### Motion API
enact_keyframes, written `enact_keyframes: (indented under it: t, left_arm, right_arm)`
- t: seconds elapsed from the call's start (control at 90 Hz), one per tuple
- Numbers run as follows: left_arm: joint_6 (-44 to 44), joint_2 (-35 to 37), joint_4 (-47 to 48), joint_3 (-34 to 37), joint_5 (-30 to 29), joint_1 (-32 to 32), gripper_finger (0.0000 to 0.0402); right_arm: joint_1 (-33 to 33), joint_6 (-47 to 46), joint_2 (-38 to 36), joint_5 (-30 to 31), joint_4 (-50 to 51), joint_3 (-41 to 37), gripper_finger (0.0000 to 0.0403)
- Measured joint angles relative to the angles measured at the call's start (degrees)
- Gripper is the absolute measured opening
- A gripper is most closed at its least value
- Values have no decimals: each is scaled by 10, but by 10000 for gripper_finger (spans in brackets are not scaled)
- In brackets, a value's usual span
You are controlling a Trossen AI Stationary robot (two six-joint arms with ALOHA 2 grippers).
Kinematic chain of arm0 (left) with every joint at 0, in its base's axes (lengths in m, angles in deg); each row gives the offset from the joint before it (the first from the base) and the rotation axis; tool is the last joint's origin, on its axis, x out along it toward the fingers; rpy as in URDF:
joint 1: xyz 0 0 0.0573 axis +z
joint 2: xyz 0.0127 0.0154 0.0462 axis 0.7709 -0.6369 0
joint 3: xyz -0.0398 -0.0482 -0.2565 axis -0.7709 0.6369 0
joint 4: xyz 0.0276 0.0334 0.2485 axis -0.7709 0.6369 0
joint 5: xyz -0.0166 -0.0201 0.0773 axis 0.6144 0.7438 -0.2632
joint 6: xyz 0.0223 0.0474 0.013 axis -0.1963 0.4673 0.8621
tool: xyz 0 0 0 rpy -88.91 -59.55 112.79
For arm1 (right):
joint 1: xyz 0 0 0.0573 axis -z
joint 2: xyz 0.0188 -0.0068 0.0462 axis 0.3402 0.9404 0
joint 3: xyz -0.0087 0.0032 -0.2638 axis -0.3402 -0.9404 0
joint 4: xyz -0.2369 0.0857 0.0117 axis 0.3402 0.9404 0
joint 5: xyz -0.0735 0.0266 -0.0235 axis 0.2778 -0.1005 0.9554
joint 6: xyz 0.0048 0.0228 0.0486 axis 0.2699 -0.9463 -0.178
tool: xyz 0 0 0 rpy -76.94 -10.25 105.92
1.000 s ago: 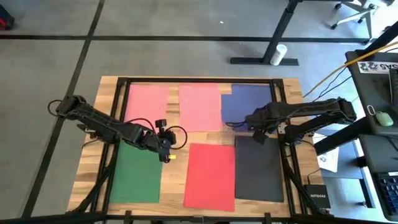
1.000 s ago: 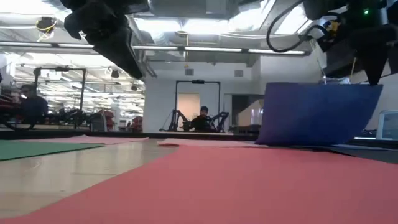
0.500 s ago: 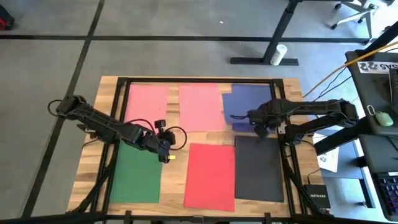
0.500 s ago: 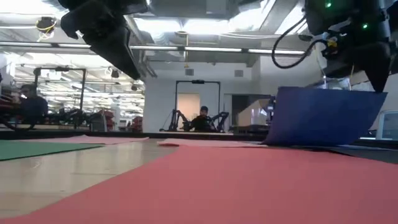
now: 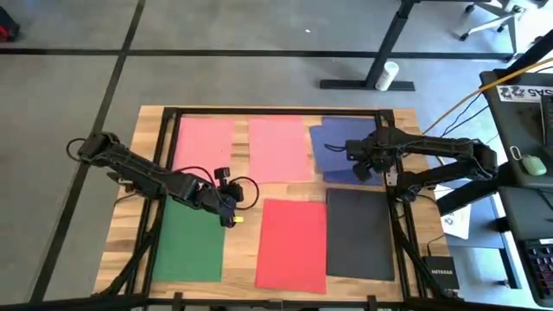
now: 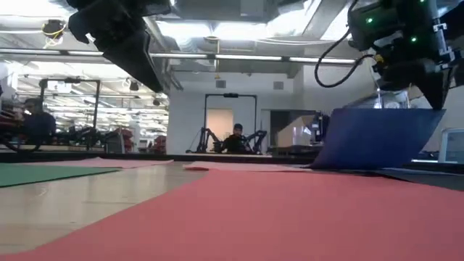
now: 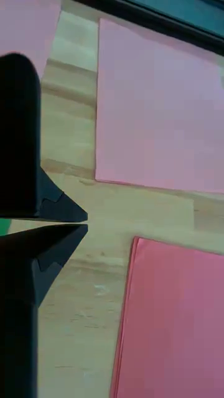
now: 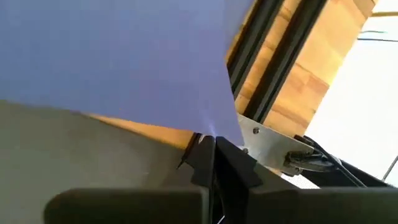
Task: Organize paper
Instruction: Stack the blue paper on top of the blue paper, then adjust the stacked blue papers on the table
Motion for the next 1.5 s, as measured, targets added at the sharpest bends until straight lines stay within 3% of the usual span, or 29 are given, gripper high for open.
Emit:
enact_keyframes:
  t: [0.311,0.511,0.611,0.733,0.856,1.167,1.5]
  left_arm:
    - [-37,0,0,0,-11,-13,0]
    - [-55,0,-1,0,-20,-13,0]
    - [-64,-3,-1,0,-39,-16,0]
    - [-76,-8,-2,0,-56,-18,0]
    - [-83,-14,0,0,-63,-19,0]
    - [-135,-17,44,0,-64,-56,0]
    - [-150,-16,39,0,-65,-72,0]
  right_arm:
    - [97,2,-13,21,-24,0,0]
    - [140,12,-38,-31,-45,0,0]
    - [135,41,-54,-56,-132,0,0]
    - [102,112,-49,-82,-312,0,0]
    - [77,210,-8,-115,-449,-6,0]
    - [71,378,194,-119,-603,-8,0]
    - [103,483,317,-125,-665,38,0]
